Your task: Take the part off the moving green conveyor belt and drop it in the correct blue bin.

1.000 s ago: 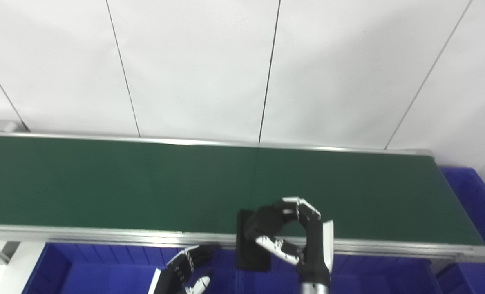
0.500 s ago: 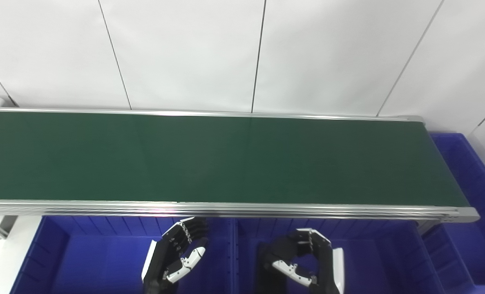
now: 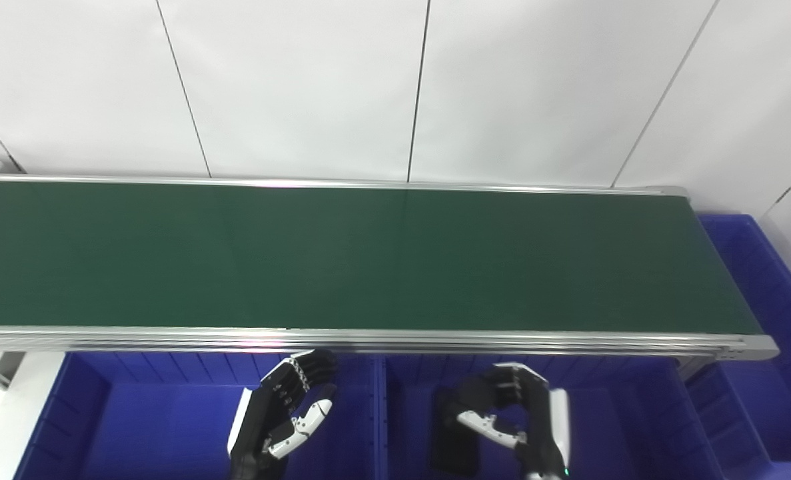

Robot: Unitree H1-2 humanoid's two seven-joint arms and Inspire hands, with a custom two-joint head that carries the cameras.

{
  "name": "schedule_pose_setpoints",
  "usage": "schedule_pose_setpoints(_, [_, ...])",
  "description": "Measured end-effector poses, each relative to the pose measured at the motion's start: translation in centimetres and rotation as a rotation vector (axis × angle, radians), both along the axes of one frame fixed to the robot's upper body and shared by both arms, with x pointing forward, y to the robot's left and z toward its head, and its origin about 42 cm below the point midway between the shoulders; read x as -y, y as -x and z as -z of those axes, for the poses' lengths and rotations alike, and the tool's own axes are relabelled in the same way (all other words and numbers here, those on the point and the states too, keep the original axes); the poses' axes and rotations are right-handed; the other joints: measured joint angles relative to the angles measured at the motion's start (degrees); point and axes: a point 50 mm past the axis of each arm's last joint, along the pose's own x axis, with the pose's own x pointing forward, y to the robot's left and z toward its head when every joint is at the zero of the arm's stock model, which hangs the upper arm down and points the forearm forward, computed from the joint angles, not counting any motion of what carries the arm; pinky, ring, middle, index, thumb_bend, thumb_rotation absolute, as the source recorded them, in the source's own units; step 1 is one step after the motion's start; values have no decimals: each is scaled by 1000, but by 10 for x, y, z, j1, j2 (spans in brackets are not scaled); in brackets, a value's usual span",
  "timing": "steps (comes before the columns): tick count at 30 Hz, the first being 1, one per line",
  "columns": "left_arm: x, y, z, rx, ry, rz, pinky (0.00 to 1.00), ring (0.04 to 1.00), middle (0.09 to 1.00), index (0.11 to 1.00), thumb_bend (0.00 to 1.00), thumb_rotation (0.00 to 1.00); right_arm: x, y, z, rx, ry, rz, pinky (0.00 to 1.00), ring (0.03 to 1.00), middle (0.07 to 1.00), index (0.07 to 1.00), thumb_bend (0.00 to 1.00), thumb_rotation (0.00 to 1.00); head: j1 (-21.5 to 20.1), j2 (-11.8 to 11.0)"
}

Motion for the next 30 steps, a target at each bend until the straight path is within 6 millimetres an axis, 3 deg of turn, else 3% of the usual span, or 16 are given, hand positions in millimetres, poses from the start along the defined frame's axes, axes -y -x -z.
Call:
schedule_pose_setpoints(1, [0, 0, 0, 0, 0, -1, 716, 688, 693, 665, 452, 0, 0, 2, -2, 2, 5, -21, 912, 972, 985, 983, 864, 341, 1, -1])
schedule_pose_setpoints(2, [0, 0, 0, -1, 0, -2, 717, 688, 693, 665, 452, 0, -1, 3, -5, 1, 7, -45, 921, 978, 988, 986, 869, 355, 1, -1])
schedule_pose_setpoints(3, [0, 0, 0, -1, 0, -3, 719, 688, 693, 665, 455, 0, -2, 5, -7, -9, 10, -69, 937, 991, 995, 995, 948, 499, 1, -1])
schedule_pose_setpoints(5, [0, 0, 0, -1, 1, -2, 724, 691, 693, 665, 458, 0, -5, 7, -11, -21, 13, -101, 917, 999, 1000, 1000, 995, 661, 0, -3])
schedule_pose_setpoints(8, [0, 0, 0, -1, 0, -2, 725, 693, 695, 667, 467, 0, -10, 10, -17, -29, 13, -131, 932, 1000, 1000, 1000, 1000, 711, -2, -3])
schedule_pose_setpoints(11, [0, 0, 0, -1, 0, -2, 716, 686, 689, 664, 489, 0, -13, 14, -23, -31, 10, -151, 792, 979, 1000, 1000, 1000, 734, -1, -3])
schedule_pose_setpoints(13, [0, 0, 0, -1, 0, -2, 709, 680, 686, 664, 487, 0, -14, 15, -28, -28, 9, -159, 752, 976, 1000, 1000, 1000, 722, 1, -3])
schedule_pose_setpoints(17, [0, 0, 0, -1, 0, -3, 714, 680, 687, 666, 476, 0, -17, 20, -33, -28, 10, -191, 933, 999, 1000, 1000, 985, 569, 0, -3])
schedule_pose_setpoints(18, [0, 0, 0, -1, 0, -4, 727, 684, 689, 664, 476, 0, -17, 22, -34, -26, 9, -199, 953, 1000, 1000, 1000, 930, 492, -1, -3])
schedule_pose_setpoints(21, [0, 0, 0, -2, 0, -3, 728, 688, 689, 661, 473, 0, -19, 27, -35, 5, -7, -209, 864, 943, 979, 980, 816, 346, -1, -4])
schedule_pose_setpoints(22, [0, 0, 0, -2, 0, -3, 727, 690, 690, 659, 474, 0, -19, 29, -36, 32, -18, -207, 773, 871, 916, 920, 770, 285, 0, -3])
schedule_pose_setpoints(24, [0, 0, 0, -2, 0, -3, 721, 688, 688, 656, 478, 0, -19, 29, -35, 68, -38, -195, 692, 795, 842, 853, 730, 219, 2, -3])
schedule_pose_setpoints(30, [0, 2, 1, -5, 0, -3, 741, 694, 694, 662, 467, 0, -21, 29, -23, 84, -53, -177, 579, 672, 717, 723, 679, 115, 6, -2])
